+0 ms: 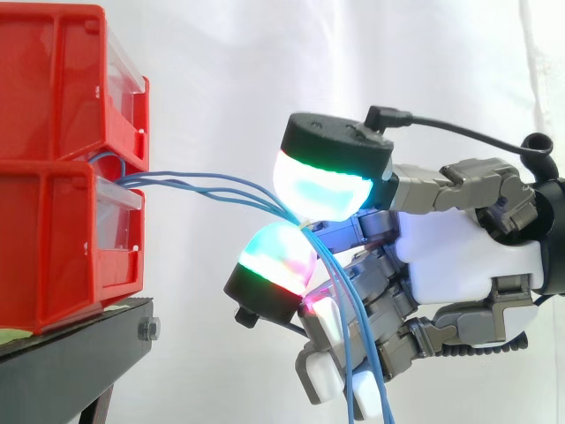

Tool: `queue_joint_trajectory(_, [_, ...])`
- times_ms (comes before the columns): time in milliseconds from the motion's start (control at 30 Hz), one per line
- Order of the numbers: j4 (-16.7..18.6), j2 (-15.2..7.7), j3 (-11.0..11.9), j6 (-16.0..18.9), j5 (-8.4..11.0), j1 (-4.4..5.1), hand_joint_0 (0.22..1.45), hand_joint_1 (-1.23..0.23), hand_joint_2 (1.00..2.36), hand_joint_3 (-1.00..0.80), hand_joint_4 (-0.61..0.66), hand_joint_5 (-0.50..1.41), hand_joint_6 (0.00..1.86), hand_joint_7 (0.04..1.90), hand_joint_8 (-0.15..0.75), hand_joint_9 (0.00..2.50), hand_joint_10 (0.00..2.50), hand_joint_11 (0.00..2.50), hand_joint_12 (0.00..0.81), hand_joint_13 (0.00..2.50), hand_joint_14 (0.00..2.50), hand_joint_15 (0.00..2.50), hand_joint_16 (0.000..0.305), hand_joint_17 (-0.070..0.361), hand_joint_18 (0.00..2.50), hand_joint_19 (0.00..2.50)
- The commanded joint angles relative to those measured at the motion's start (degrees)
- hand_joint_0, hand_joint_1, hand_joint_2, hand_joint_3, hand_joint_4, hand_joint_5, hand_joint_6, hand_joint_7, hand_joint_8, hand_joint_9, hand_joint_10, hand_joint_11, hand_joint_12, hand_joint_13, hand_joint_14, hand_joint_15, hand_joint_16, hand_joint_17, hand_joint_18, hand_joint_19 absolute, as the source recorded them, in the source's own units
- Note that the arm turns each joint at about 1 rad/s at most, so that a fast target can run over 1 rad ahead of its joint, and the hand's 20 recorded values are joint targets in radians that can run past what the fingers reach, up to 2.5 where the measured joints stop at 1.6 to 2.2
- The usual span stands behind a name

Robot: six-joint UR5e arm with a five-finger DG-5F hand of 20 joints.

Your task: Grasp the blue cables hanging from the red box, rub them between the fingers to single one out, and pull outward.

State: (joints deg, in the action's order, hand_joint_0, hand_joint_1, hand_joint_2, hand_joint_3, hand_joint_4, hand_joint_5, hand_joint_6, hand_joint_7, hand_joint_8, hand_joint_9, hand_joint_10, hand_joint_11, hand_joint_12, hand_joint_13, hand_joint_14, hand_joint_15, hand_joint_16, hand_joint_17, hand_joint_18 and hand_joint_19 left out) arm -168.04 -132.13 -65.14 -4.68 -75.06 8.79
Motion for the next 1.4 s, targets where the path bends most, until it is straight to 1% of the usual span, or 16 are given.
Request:
queue_joint_trajectory(0, [0.1, 0.0, 0.0, -0.1, 0.00, 0.00, 0.56, -0.66, 1.02, -0.21, 0.13, -0.15, 0.86, 1.08, 0.320, 1.03, 0.02, 0.69, 0.394, 0.93, 0.02, 0.64, 0.049, 0.111, 0.83, 0.74])
queue_joint_trajectory(33, [0.1, -0.1, 0.0, -0.1, 0.00, 0.00, 0.57, -0.68, 1.01, -0.19, 0.14, -0.15, 0.86, 1.07, 0.331, 1.03, 0.01, 0.69, 0.405, 0.94, 0.02, 0.64, 0.051, 0.116, 0.85, 0.72])
queue_joint_trajectory(100, [0.1, 0.0, 0.0, -0.2, 0.00, 0.00, 0.57, -0.71, 1.01, -0.17, 0.15, -0.16, 0.87, 1.07, 0.325, 1.02, 0.02, 0.69, 0.403, 0.94, 0.02, 0.64, 0.051, 0.116, 0.85, 0.72])
queue_joint_trajectory(167, [0.1, -0.1, 0.0, -0.2, 0.00, 0.00, 0.59, -0.78, 1.02, -0.17, 0.12, -0.17, 0.88, 1.08, 0.314, 1.00, 0.02, 0.71, 0.386, 0.92, 0.02, 0.64, 0.049, 0.109, 0.83, 0.72])
queue_joint_trajectory(200, [0.1, -0.1, 0.0, -0.2, 0.00, 0.09, 0.60, -0.79, 1.02, -0.17, 0.11, -0.17, 0.88, 1.08, 0.310, 0.98, 0.02, 0.72, 0.383, 0.92, 0.02, 0.64, 0.048, 0.108, 0.82, 0.72])
queue_joint_trajectory(267, [0.0, 0.0, 0.0, -0.1, 0.00, 0.09, 0.62, -0.84, 1.02, -0.18, 0.08, -0.18, 0.88, 1.13, 0.297, 0.96, 0.02, 0.73, 0.369, 0.90, 0.02, 0.64, 0.045, 0.102, 0.80, 0.72])
queue_joint_trajectory(333, [0.0, 0.0, 0.0, 0.0, 0.00, 0.09, 0.64, -0.86, 1.02, -0.19, 0.07, -0.18, 0.89, 1.13, 0.295, 0.95, 0.02, 0.72, 0.367, 0.89, 0.02, 0.64, 0.045, 0.102, 0.80, 0.71])
queue_joint_trajectory(400, [0.0, 0.0, 0.0, 0.0, 0.00, 0.00, 0.68, -0.91, 1.02, -0.22, 0.05, -0.18, 0.89, 1.09, 0.286, 0.93, 0.02, 0.71, 0.366, 0.88, 0.02, 0.63, 0.045, 0.101, 0.80, 0.68])
queue_joint_trajectory(467, [0.0, 0.0, 0.0, 0.0, 0.00, 0.00, 0.72, -0.93, 1.02, -0.28, 0.08, -0.19, 0.90, 1.15, 0.283, 0.92, 0.02, 0.72, 0.361, 0.87, 0.02, 0.63, 0.045, 0.101, 0.80, 0.67])
queue_joint_trajectory(600, [0.0, 0.0, 0.0, 0.0, 0.00, 0.09, 0.77, -0.95, 1.01, -0.35, 0.04, -0.19, 0.90, 1.11, 0.274, 0.90, 0.02, 0.70, 0.356, 0.86, 0.02, 0.62, 0.044, 0.099, 0.80, 0.65])
queue_joint_trajectory(767, [0.0, 0.0, 0.0, 0.0, 0.00, 0.00, 0.81, -0.94, 1.00, -0.47, -0.01, -0.19, 0.91, 1.06, 0.239, 0.87, 0.02, 0.68, 0.346, 0.84, 0.02, 0.61, 0.044, 0.098, 0.79, 0.64])
queue_joint_trajectory(900, [0.0, 0.0, 0.1, 0.0, 0.00, 0.09, 0.80, -0.95, 1.00, -0.47, 0.02, -0.19, 0.91, 1.04, 0.235, 0.87, 0.02, 0.69, 0.344, 0.85, 0.02, 0.61, 0.043, 0.097, 0.80, 0.63])
queue_joint_trajectory(1000, [0.0, 0.2, 0.2, 0.0, 0.09, 0.00, 0.75, -0.95, 1.01, -0.43, 0.08, -0.19, 0.90, 1.09, 0.236, 0.89, 0.02, 0.69, 0.343, 0.86, 0.02, 0.61, 0.043, 0.097, 0.81, 0.65])
queue_joint_trajectory(1100, [0.0, 0.1, 0.1, 0.0, 0.09, 0.00, 0.72, -0.93, 1.01, -0.41, 0.09, -0.19, 0.89, 1.14, 0.238, 0.90, 0.02, 0.67, 0.347, 0.87, 0.02, 0.62, 0.043, 0.097, 0.81, 0.66])
queue_joint_trajectory(1200, [0.0, 0.1, 0.2, 0.0, 0.00, 0.00, 0.68, -0.92, 1.00, -0.44, 0.09, -0.18, 0.89, 1.11, 0.241, 0.90, 0.02, 0.67, 0.350, 0.87, 0.02, 0.63, 0.043, 0.097, 0.81, 0.68])
queue_joint_trajectory(1367, [0.0, 0.1, 0.2, 0.0, 0.09, 0.00, 0.60, -0.87, 1.00, -0.50, 0.12, -0.17, 0.87, 1.03, 0.255, 0.92, 0.02, 0.67, 0.358, 0.87, 0.02, 0.63, 0.044, 0.098, 0.80, 0.70])
